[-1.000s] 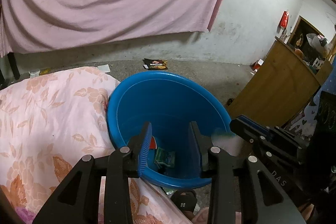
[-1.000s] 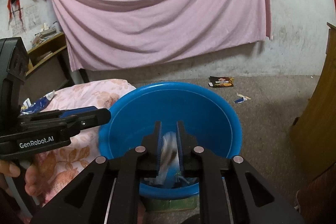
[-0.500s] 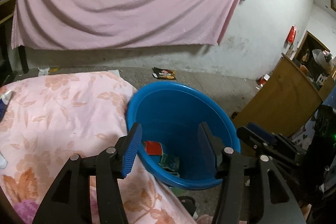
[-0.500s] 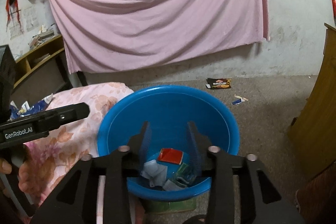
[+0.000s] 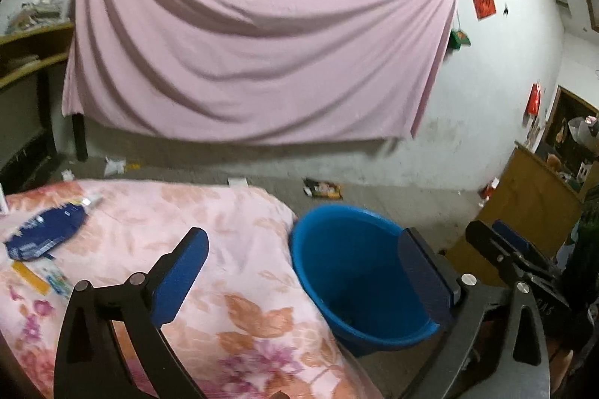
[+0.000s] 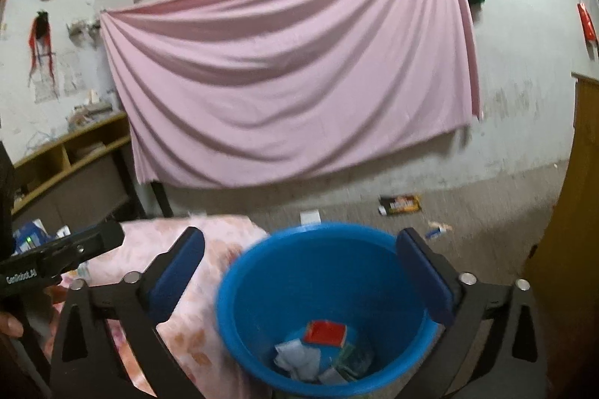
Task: Collect trash
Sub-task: 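Lift both tools from the basin back toward the bed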
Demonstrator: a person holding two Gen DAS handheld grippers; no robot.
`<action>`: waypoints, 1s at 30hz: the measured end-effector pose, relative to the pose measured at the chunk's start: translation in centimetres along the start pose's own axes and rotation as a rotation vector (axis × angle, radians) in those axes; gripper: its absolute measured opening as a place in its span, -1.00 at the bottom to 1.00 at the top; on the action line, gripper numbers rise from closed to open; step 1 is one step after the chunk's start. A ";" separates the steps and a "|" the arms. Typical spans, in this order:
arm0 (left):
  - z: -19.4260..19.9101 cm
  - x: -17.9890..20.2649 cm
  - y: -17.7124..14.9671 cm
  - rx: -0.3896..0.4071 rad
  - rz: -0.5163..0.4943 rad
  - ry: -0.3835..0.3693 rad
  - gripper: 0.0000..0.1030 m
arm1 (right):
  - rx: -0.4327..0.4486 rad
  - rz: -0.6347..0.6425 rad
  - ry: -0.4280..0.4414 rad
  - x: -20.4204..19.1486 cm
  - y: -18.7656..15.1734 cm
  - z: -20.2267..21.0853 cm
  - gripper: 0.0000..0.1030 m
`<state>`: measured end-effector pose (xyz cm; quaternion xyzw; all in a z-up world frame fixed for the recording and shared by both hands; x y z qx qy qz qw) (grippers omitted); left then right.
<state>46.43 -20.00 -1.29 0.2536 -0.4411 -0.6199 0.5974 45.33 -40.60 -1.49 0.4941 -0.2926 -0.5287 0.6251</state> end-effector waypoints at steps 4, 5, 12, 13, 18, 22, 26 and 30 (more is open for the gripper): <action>1.9 -1.8 0.9 0.069 -0.002 0.042 0.95 | 0.072 0.023 0.032 -1.8 1.2 0.3 1.00; 2.3 -2.4 1.0 0.087 0.007 0.045 0.96 | 0.093 0.026 0.041 -2.4 1.5 0.4 1.00; 6.4 -7.0 2.4 0.217 0.025 0.150 0.96 | 0.211 0.035 0.118 -6.4 3.5 0.6 1.00; 7.3 -7.8 2.7 0.243 0.022 0.176 0.96 | 0.222 0.037 0.132 -7.1 3.7 0.6 1.00; 11.7 -11.3 3.3 0.379 -0.003 0.276 0.96 | 0.287 0.063 0.190 -10.8 4.1 0.7 1.00; 14.6 -14.0 3.1 0.452 -0.035 0.341 0.96 | 0.338 0.097 0.239 -13.9 4.4 0.7 1.00; 16.4 -16.8 2.8 0.496 -0.054 0.394 0.96 | 0.385 0.131 0.278 -16.7 4.5 0.6 1.00; 16.6 -19.3 1.7 0.465 -0.058 0.427 0.96 | 0.367 0.162 0.307 -19.1 3.9 -0.9 1.00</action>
Point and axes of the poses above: each gripper's, at about its wrist camera, not at the fingertips, and z roughly against the way its jaws point, x to its right, y to its top, the point moved 9 cm from there along -z, roughly the way its jaws point, and after that the axes turned 6 degrees about y, right-handed, at the moved point
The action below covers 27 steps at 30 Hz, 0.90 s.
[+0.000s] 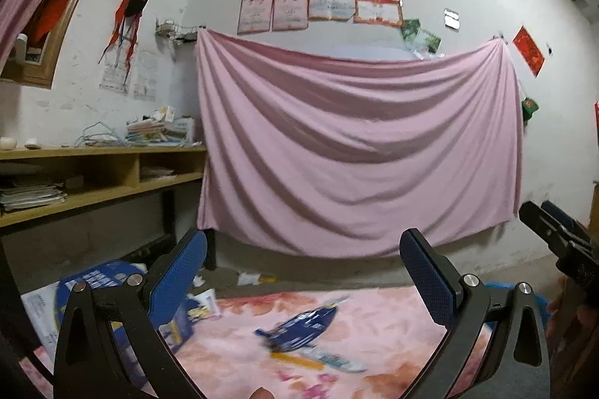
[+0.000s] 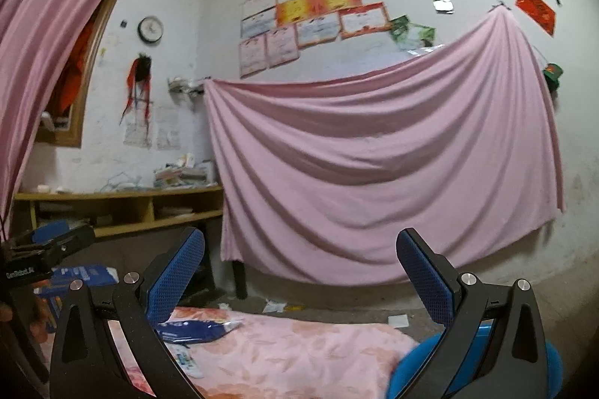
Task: Collect trash
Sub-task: 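Lift both tools from the basin back toward the bed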
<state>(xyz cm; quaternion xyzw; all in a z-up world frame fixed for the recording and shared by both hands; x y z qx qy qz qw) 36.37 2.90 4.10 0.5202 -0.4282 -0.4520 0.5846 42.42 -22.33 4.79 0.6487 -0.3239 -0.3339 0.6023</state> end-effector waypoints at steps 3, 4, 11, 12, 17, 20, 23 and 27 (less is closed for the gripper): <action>-0.7 -1.2 -1.7 -0.047 -0.006 0.004 0.96 | -0.054 -0.001 0.038 -1.5 -1.2 -2.1 1.00; -1.1 -1.6 -2.2 -0.068 -0.010 0.002 0.96 | -0.079 -0.007 0.048 -1.8 -1.7 -2.8 1.00; -4.3 -2.4 -6.0 -0.231 -0.022 -0.033 0.96 | -0.334 -0.092 0.125 -2.8 -6.5 -7.8 1.00; -4.6 -2.5 -6.5 -0.254 -0.022 -0.035 0.96 | -0.383 -0.108 0.137 -2.9 -7.4 -8.4 1.00; -7.2 -3.1 -9.7 -0.403 0.002 -0.043 0.88 | -0.566 -0.129 0.176 -3.7 -11.0 -9.9 0.62; -8.5 -3.2 -11.2 -0.492 0.029 -0.072 0.53 | -0.659 -0.133 0.216 -4.6 -13.0 -10.4 0.48; -9.8 -2.6 -13.0 -0.589 0.057 -0.140 0.12 | -0.747 -0.112 0.284 -6.3 -14.9 -10.8 0.37; -10.7 -2.0 -14.6 -0.672 0.079 -0.201 -0.04 | -0.835 -0.070 0.343 -8.1 -16.7 -11.2 0.09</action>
Point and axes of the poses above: each gripper's, at about its wrist camera, not at the fingertips, and z roughly against the way its jaws point, x to its right, y to its top, the point moved 9 cm from there along -z, roughly the way its jaws point, and after that the axes turned 6 degrees about y, right-handed, at the moved point
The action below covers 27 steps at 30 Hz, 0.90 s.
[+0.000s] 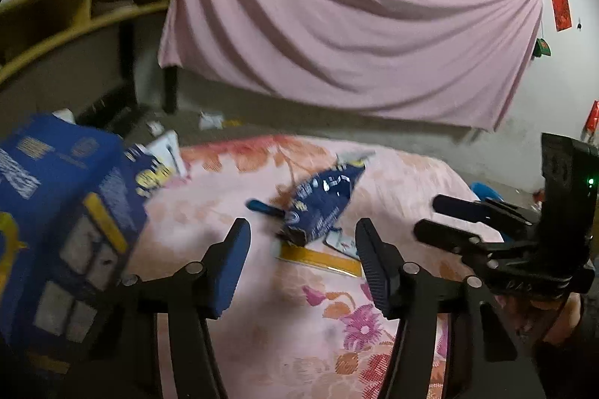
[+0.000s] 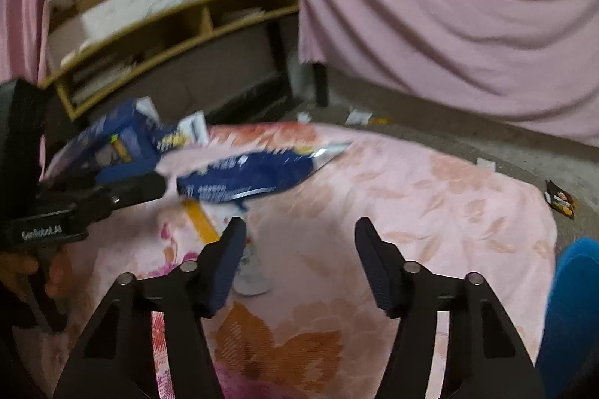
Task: Collect trash
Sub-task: 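Lift both tools from the basin back toward the bed, then grasp the blue snack bag with the left tool while the right tool grasps the toothpaste tube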
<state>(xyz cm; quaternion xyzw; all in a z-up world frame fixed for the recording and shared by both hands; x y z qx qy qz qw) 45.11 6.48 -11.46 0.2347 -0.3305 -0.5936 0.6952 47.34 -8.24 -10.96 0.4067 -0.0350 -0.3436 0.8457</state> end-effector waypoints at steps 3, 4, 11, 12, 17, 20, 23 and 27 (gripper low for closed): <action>-0.9 0.1 0.0 -0.032 0.001 -0.012 -0.14 | -0.047 0.006 0.032 -0.5 -0.4 -0.9 -0.02; -1.2 0.1 0.1 -0.037 0.003 -0.013 -0.14 | -0.061 0.009 0.042 -0.6 -0.5 -1.2 -0.05; -2.3 0.0 0.2 -0.086 0.019 -0.043 -0.15 | -0.148 0.064 0.093 -2.5 -1.1 -3.2 -0.07; -2.5 -0.1 0.1 -0.099 0.024 -0.047 -0.16 | -0.161 0.071 0.094 -2.7 -1.2 -3.5 -0.09; -3.3 0.0 -0.2 -0.139 0.035 -0.067 -0.39 | -0.186 0.061 0.104 -2.6 -1.5 -4.0 -0.37; -3.6 0.3 -0.2 -0.144 0.024 -0.073 -0.50 | -0.182 0.033 0.110 -2.2 -1.5 -3.9 -0.60; -3.6 0.8 -0.2 -0.142 -0.005 -0.068 -0.56 | -0.179 0.022 0.100 -1.8 -1.6 -3.5 -0.63; -3.6 1.3 -0.3 -0.135 -0.025 -0.062 -0.61 | -0.173 0.006 0.077 -0.9 -2.1 -2.3 -0.63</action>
Point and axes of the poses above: each gripper's, at about its wrist camera, not at the fingertips, and z roughly against the way its jaws point, x to its right, y to its top, the point moved 9 cm from there along -z, roughly the way its jaws point, and after that the axes turned 6 degrees about y, right-handed, at the moved point
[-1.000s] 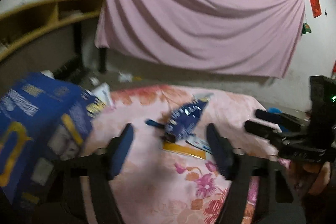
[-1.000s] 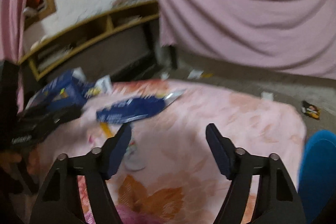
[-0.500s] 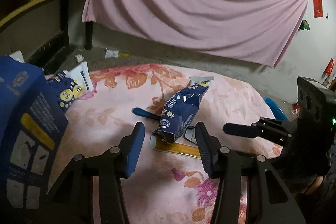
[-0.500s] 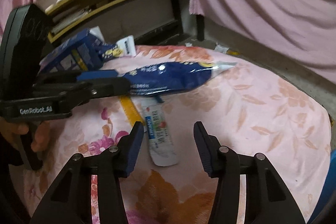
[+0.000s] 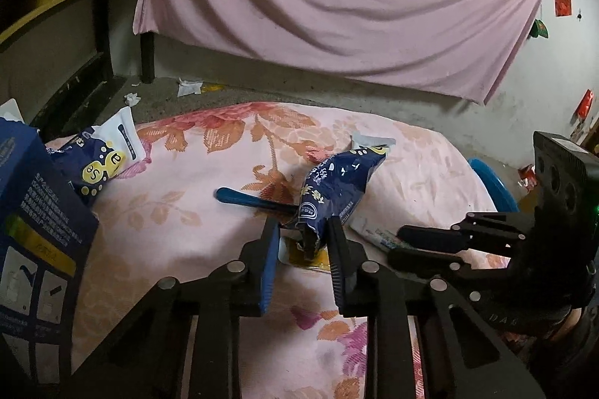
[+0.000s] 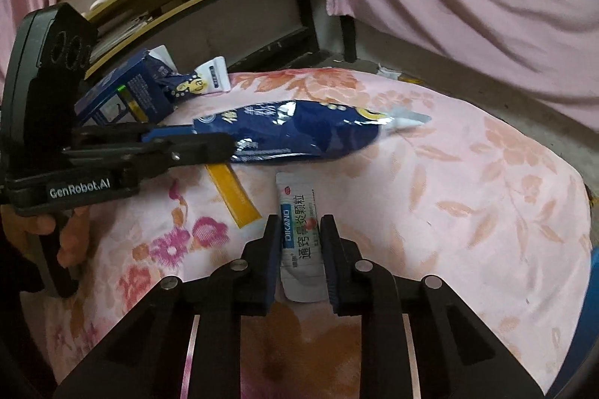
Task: Collect trash
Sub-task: 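Grasp the blue snack bag with the left tool while the right tool grasps the toothpaste tube, then carry the snack bag and toothpaste tube over the blue basin and release both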
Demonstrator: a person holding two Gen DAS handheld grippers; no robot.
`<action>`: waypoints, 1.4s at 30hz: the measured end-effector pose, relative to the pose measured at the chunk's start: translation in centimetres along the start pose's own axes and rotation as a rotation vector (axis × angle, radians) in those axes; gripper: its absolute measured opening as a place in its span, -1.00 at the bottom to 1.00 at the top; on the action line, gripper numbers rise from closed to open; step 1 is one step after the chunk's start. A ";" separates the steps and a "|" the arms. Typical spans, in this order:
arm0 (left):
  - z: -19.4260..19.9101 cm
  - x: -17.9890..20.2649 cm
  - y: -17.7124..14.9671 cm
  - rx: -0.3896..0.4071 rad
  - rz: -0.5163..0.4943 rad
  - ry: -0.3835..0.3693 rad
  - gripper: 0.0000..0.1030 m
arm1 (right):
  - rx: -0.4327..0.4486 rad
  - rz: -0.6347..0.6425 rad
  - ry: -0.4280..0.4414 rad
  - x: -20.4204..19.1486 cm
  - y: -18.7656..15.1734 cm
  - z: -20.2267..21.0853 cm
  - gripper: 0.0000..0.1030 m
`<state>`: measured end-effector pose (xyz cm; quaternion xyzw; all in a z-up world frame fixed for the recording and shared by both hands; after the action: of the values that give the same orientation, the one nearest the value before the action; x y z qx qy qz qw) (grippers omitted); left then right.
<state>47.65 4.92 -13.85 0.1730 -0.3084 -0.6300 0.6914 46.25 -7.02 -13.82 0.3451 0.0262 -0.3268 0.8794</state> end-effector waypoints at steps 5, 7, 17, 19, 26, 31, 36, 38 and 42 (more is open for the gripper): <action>0.5 0.7 -0.5 0.013 -0.008 0.000 -0.66 | 0.034 -0.043 -0.025 1.5 -0.8 1.9 -0.63; 1.0 0.9 -0.8 0.023 0.000 -0.005 -0.67 | 0.048 -0.058 -0.032 2.0 -1.0 2.6 -0.63; 3.4 2.7 -3.4 0.019 -0.017 0.001 -0.68 | 0.091 -0.107 -0.077 4.0 -2.6 5.7 -0.63; 3.9 3.3 -3.5 0.041 -0.030 0.009 -0.70 | 0.106 -0.109 -0.090 4.2 -2.9 6.3 -0.63; 5.5 6.9 -3.0 0.140 -0.079 0.009 -0.74 | 0.295 -0.066 -0.168 3.2 -2.7 10.7 -0.63; 7.3 9.6 -0.8 0.260 -0.078 -0.014 -0.74 | 0.476 -0.026 -0.217 2.5 -2.5 15.0 -0.63; 9.7 13.6 1.7 0.418 -0.087 -0.071 -0.74 | 0.706 -0.002 -0.281 2.6 -2.4 21.0 -0.63; 10.8 15.7 2.5 0.494 -0.115 -0.104 -0.74 | 0.787 0.012 -0.316 2.7 -2.6 23.5 -0.63; 12.4 19.8 3.5 0.606 -0.165 -0.154 -0.74 | 0.917 0.041 -0.404 2.7 -3.4 28.0 -0.63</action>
<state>42.63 -12.12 1.79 0.3470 -0.5183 -0.5749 0.5296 41.30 -27.82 4.72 0.6264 -0.2980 -0.3477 0.6308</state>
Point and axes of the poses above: each gripper's, at about its wrist camera, not at the fingertips, and z roughly against the way its jaws point, x to its right, y to its top, the point moved 9 cm from there along -z, roughly the way its jaws point, and after that the axes turned 6 degrees about y, right-handed, at the moved point
